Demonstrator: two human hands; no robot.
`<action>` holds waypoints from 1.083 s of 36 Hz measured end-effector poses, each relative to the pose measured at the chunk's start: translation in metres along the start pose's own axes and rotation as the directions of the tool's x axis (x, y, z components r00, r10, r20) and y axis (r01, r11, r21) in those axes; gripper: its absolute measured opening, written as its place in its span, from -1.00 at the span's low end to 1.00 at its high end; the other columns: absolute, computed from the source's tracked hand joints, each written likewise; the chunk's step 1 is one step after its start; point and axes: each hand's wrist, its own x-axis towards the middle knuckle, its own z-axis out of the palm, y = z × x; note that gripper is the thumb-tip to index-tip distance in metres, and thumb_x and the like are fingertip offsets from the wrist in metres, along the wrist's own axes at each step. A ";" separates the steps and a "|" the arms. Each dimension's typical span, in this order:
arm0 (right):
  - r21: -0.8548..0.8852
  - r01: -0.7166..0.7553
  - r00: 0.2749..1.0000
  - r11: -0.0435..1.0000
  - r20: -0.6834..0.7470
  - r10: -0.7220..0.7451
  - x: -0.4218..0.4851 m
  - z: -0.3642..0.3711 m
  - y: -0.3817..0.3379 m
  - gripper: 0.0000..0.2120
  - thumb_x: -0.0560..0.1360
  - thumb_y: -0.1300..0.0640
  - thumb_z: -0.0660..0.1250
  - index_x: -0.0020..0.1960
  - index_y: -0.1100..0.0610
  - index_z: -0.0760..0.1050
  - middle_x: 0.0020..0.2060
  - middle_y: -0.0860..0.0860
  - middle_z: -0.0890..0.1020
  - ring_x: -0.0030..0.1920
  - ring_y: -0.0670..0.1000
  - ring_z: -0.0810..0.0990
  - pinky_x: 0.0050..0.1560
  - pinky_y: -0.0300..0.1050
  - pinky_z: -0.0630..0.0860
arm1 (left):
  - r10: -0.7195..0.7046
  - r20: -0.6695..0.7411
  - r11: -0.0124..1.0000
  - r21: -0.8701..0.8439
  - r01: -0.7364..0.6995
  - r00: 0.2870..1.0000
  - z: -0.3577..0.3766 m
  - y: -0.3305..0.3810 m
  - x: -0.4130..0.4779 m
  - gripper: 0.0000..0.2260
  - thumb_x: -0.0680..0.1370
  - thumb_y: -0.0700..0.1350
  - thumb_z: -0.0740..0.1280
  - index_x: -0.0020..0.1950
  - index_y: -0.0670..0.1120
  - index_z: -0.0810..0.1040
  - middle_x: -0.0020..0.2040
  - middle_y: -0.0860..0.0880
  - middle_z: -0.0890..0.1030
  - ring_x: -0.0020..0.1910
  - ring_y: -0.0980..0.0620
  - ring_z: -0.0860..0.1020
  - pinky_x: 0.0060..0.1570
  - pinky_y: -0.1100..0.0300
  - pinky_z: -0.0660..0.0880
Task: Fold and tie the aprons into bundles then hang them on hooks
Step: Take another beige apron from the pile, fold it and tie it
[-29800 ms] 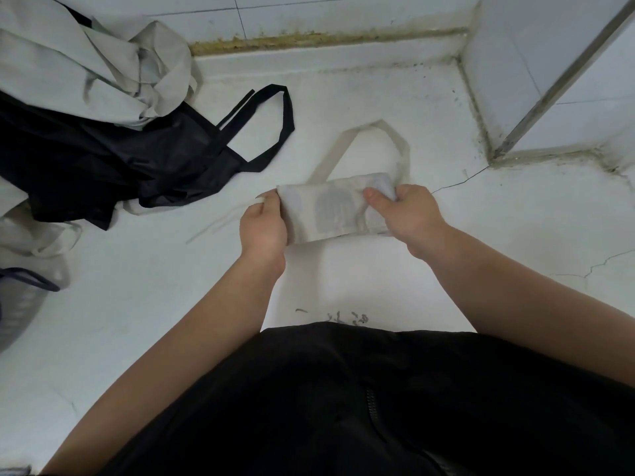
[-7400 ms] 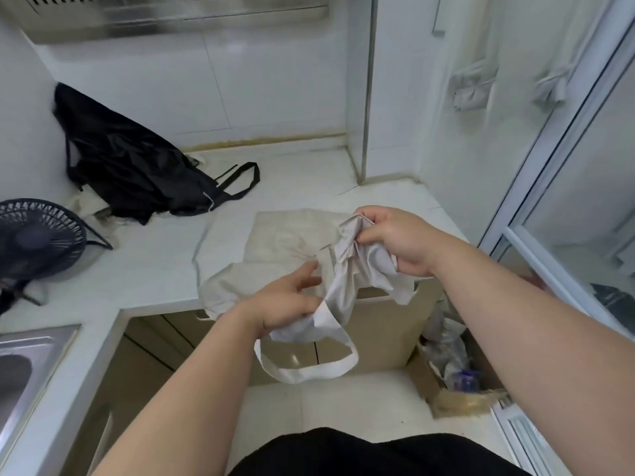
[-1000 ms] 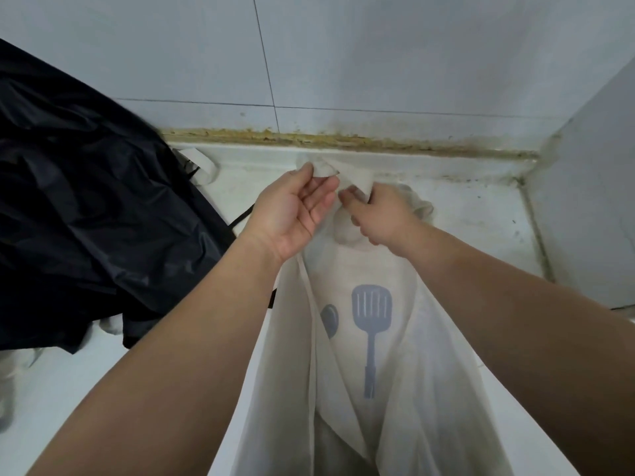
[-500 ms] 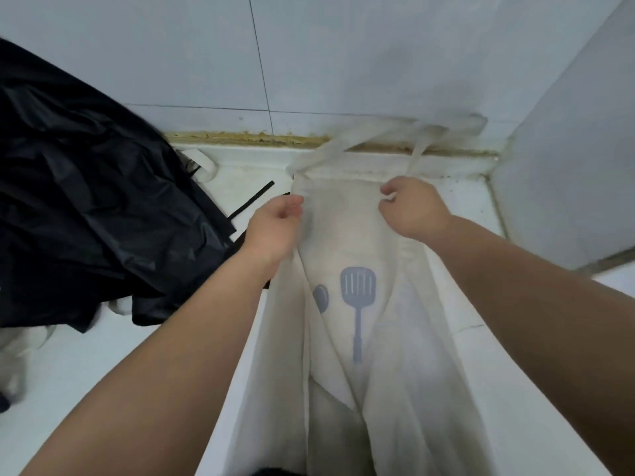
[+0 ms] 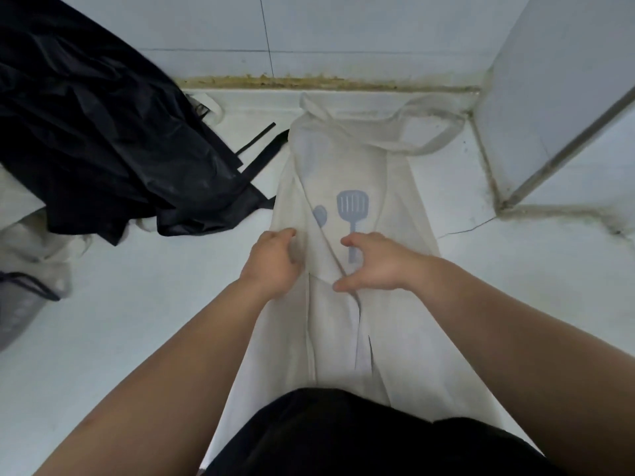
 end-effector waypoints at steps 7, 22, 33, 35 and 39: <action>-0.308 0.024 0.988 0.951 -0.136 -0.069 0.008 0.047 0.006 -0.28 0.40 -0.17 0.39 0.44 0.04 0.20 0.38 0.14 0.25 0.37 0.19 0.29 0.40 0.01 0.22 | -0.017 -0.199 1.000 -0.026 0.012 0.980 0.016 -0.020 -0.012 -0.56 0.56 -0.03 0.31 0.42 -0.07 0.37 0.39 -0.05 0.29 0.37 -0.06 0.24 0.28 0.17 0.27; 0.264 -0.113 0.846 0.958 -0.480 0.232 0.031 0.035 -0.001 -0.57 0.60 -0.18 0.04 -0.30 0.09 0.30 -0.34 0.00 0.43 -0.13 0.14 0.47 -0.12 -0.09 0.33 | -0.120 -0.203 0.991 -0.081 0.105 0.972 -0.003 -0.036 0.010 -0.82 0.57 -0.02 0.32 0.05 -0.12 0.54 -0.02 -0.06 0.59 0.02 -0.08 0.53 -0.05 0.10 0.47; 0.522 -0.128 0.859 0.844 -0.367 0.357 0.047 0.015 -0.014 -0.53 0.55 -0.23 0.16 -0.33 0.12 0.39 -0.25 0.12 0.58 -0.18 0.14 0.53 -0.17 -0.11 0.39 | -0.341 -0.100 0.898 -0.327 0.293 0.935 -0.032 -0.055 0.024 -0.91 0.51 -0.16 0.24 0.00 -0.13 0.44 -0.04 -0.06 0.50 -0.12 -0.05 0.46 -0.23 0.17 0.36; 0.566 -0.110 0.855 0.817 -0.365 0.368 0.048 0.013 -0.016 -0.55 0.54 -0.17 0.24 -0.34 0.15 0.38 -0.36 0.06 0.49 -0.28 0.07 0.46 -0.30 -0.14 0.33 | -0.277 -0.124 0.937 -0.256 0.239 0.953 -0.037 -0.048 0.028 -0.72 0.50 -0.15 0.30 0.19 -0.11 0.42 0.12 -0.06 0.47 0.00 -0.05 0.46 -0.14 0.16 0.37; 0.682 -0.037 0.857 0.730 -0.354 0.374 0.051 0.007 -0.019 -0.66 0.52 -0.04 0.34 -0.26 0.20 0.42 -0.40 0.06 0.45 -0.42 -0.01 0.38 -0.45 -0.26 0.31 | 0.020 -0.246 0.996 -0.075 -0.040 0.969 -0.039 -0.031 0.038 -0.58 0.54 -0.23 0.21 0.40 -0.01 0.37 0.37 -0.05 0.33 0.28 -0.09 0.35 0.02 0.15 0.35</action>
